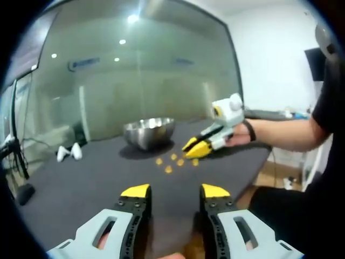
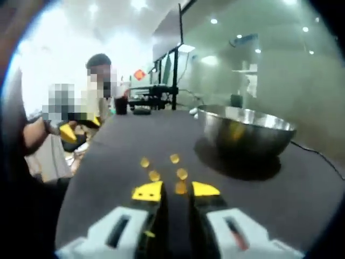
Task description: Pick up the QQ candy scattered on the table and place it into the stainless steel bowl on the table
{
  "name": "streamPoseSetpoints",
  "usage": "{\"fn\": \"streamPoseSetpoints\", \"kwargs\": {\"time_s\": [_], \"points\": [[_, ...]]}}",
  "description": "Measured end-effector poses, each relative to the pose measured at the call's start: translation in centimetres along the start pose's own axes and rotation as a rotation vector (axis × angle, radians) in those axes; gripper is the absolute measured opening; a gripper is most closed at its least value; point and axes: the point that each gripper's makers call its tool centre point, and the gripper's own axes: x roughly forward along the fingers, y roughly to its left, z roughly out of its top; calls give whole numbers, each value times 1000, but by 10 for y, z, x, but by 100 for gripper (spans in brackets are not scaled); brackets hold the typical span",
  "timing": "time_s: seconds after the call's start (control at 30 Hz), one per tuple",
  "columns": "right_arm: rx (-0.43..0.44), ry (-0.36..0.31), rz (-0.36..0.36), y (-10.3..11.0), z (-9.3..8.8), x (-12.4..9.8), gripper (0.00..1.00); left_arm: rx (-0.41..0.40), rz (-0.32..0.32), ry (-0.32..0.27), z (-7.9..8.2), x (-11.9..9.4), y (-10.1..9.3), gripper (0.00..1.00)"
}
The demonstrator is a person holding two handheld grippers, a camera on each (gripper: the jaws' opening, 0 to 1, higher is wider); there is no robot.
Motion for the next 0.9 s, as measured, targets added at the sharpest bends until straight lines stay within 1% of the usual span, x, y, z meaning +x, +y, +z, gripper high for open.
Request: {"fn": "streamPoseSetpoints", "kwargs": {"time_s": [0.07,0.1,0.17,0.2,0.23,0.3,0.33,0.43,0.5,0.6,0.7,0.77,0.83,0.9], "points": [[0,0,-5,-3,0,2,20,1,0,-2,1,-1,0,37],[35,-9,-3,-5,1,3,18,3,0,-1,1,-2,1,37],[66,-15,-13,-10,1,5,15,6,6,0,1,-3,3,37],[81,2,-15,-12,-3,6,13,3,9,-1,1,-4,4,37],[84,-8,-13,-12,-1,7,12,1,11,-1,0,-4,4,37],[73,-6,-2,-7,-1,7,10,1,12,0,0,-3,4,37],[37,-5,-8,-7,-1,7,10,0,11,0,-1,-3,4,37],[42,1,-17,-7,-1,7,9,-5,4,1,-3,-1,1,37],[4,6,-25,-5,0,7,9,-1,-1,5,-3,1,-1,37],[35,1,-31,-7,-1,6,9,-2,-7,1,-2,2,-4,37],[33,2,-35,-6,0,4,9,4,-7,0,0,2,-5,37],[60,-9,-33,-6,5,0,9,6,-8,2,0,2,-5,37],[74,-1,-56,-9,10,-5,9,11,-8,4,1,1,-5,37],[68,-8,-114,-19,20,-13,9,12,-10,3,1,0,-5,37]]}}
